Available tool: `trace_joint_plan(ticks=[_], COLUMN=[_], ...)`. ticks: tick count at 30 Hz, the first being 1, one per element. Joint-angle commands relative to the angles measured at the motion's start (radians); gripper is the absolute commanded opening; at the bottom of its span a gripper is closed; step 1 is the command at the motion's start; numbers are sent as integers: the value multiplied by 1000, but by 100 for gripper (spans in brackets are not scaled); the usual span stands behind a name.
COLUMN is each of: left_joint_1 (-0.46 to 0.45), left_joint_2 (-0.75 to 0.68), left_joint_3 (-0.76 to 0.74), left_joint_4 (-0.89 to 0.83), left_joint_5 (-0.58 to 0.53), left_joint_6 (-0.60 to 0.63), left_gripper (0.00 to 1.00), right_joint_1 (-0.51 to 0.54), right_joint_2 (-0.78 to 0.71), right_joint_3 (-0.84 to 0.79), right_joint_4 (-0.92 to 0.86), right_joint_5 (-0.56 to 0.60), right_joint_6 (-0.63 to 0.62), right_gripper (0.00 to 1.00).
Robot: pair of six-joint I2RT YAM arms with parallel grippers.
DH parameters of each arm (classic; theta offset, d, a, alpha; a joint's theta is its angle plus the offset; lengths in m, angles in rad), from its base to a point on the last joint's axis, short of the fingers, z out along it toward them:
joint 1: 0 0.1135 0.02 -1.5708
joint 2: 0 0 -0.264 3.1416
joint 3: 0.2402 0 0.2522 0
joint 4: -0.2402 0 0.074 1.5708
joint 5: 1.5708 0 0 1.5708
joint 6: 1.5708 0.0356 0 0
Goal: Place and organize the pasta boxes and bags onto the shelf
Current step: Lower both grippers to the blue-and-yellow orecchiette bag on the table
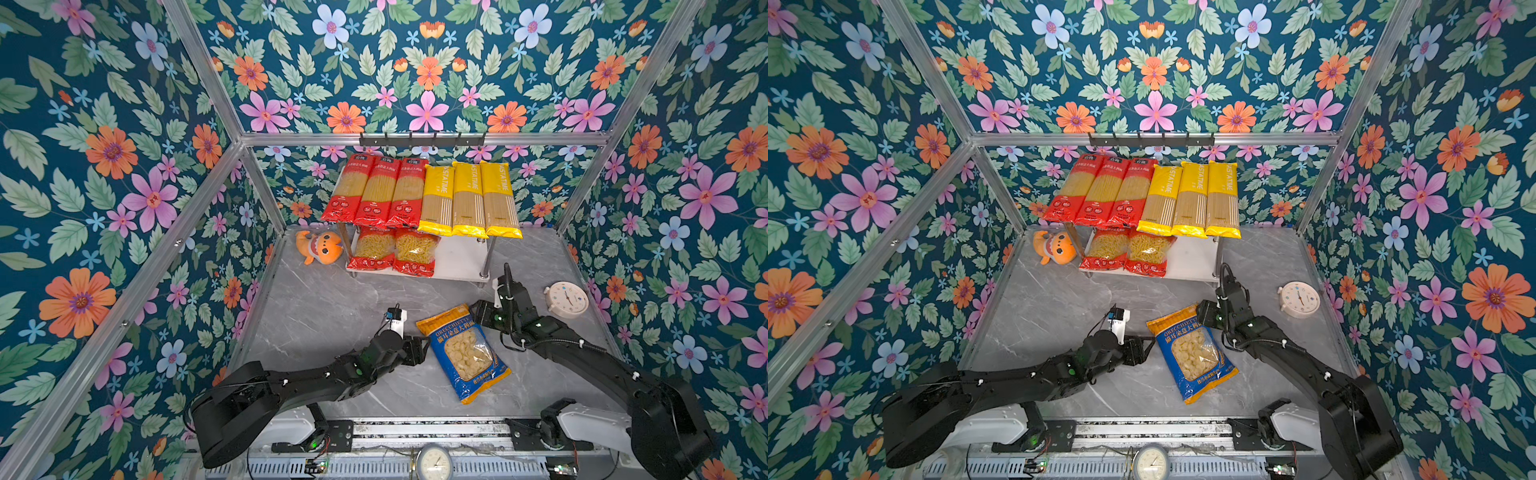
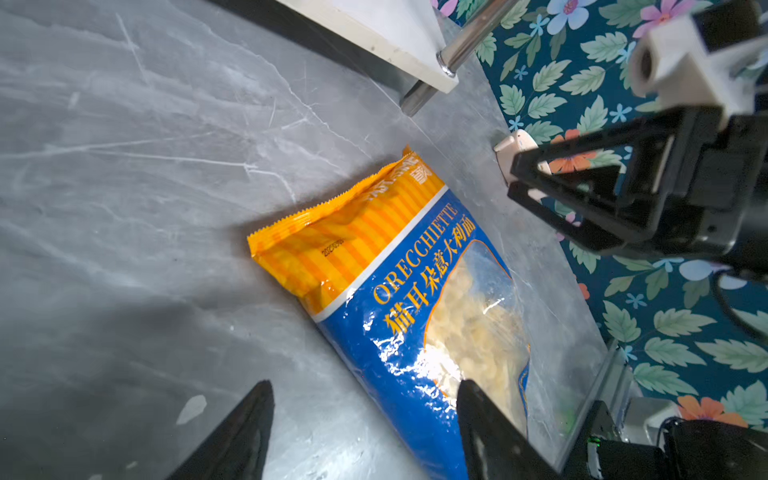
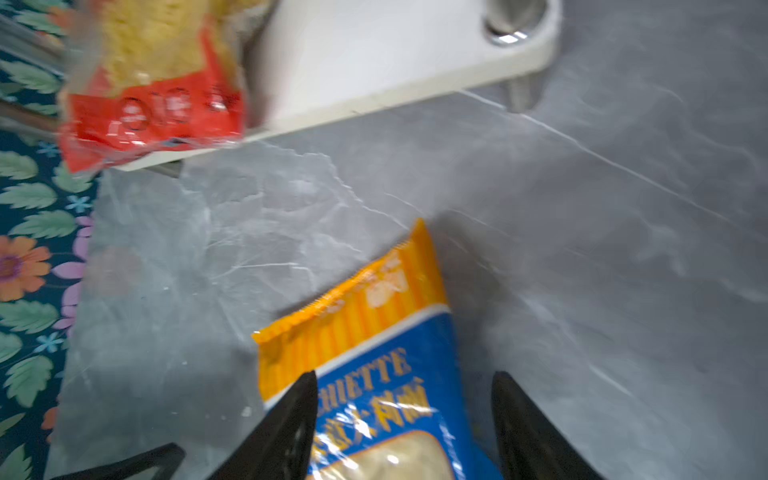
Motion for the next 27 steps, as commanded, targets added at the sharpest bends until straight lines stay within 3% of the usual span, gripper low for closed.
trace_joint_plan(ticks=[1,6,16,27], left_joint_1=[-48,-83,-92,-7], left_joint_2=[24,143,250,420], left_joint_3=[-12,-70,-20,117], left_joint_4=[77,269,293,354], left_joint_5=[-66,-46,-17,113], left_joint_6=[-97,-210,-226,-189], left_gripper=[76,79,77,75], right_joint_1=[-42,-43,-30,75], right_joint_2=[-12,-2,1,-24], right_joint_3=[-20,-41,-112,-176], right_joint_4=[-115,-128,-47,39], right_joint_5=[-90,-108,-141,-136], right_joint_6=[17,32,96,255], right_gripper=[69,70,67,67])
